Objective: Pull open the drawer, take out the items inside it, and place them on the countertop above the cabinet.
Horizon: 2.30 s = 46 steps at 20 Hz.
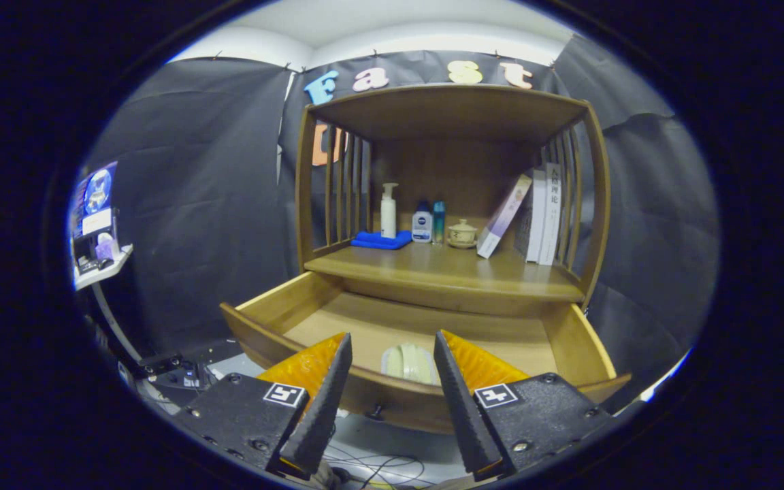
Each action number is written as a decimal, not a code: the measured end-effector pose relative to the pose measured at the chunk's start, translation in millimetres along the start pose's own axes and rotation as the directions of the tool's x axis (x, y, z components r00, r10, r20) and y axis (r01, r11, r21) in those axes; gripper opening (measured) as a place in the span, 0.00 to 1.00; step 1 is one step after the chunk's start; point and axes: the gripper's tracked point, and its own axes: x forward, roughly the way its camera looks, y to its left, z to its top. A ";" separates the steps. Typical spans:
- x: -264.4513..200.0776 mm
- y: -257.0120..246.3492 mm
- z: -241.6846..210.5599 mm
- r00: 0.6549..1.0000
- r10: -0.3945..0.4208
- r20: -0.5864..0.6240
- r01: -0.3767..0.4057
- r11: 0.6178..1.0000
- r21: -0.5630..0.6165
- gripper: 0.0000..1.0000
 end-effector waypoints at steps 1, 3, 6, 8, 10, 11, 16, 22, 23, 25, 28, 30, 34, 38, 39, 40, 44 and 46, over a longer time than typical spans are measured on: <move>8.3 -4.7 4.9 1.000 -0.009 -0.020 0.008 1.000 -0.020 0.76; 26.9 -6.6 9.8 0.998 -0.006 -0.066 0.004 1.000 -0.026 0.77; 54.6 -4.9 3.5 0.984 0.028 -0.177 -0.027 1.000 0.008 0.77; 69.4 -5.9 0.2 0.970 0.048 -0.240 -0.043 0.999 0.026 0.77; 81.5 -10.1 -6.5 0.950 0.068 -0.305 -0.058 0.997 0.043 0.77; 87.1 -13.6 -10.8 0.938 0.070 -0.341 -0.057 0.997 0.049 0.77; 109.3 -17.4 -42.8 0.845 0.128 -0.519 -0.089 0.991 0.100 0.76; 119.6 -16.2 -70.9 0.774 0.141 -0.617 -0.084 0.989 0.121 0.73; 120.1 -15.0 -74.3 0.768 0.139 -0.626 -0.083 0.990 0.118 0.72; 122.0 -14.2 -77.7 0.761 0.132 -0.635 -0.088 0.991 0.101 0.66; 126.7 -15.5 -88.8 0.745 0.111 -0.658 -0.079 0.994 0.078 0.52; 129.1 -14.6 -90.6 0.743 0.121 -0.658 -0.069 0.992 0.104 0.40; 131.2 -14.9 -85.9 0.749 0.138 -0.648 -0.064 0.989 0.137 0.20; 133.8 -21.6 -62.1 0.785 0.146 -0.602 -0.033 0.980 0.195 0.19; 132.8 -24.6 -54.9 0.795 0.139 -0.591 -0.031 0.981 0.189 0.19; 131.3 -27.6 -48.3 0.803 0.132 -0.581 -0.029 0.983 0.183 0.19; 124.3 -36.9 -28.7 0.825 0.115 -0.553 -0.019 0.984 0.177 0.19; 120.8 -41.0 -23.3 0.830 0.109 -0.547 -0.012 0.984 0.179 0.19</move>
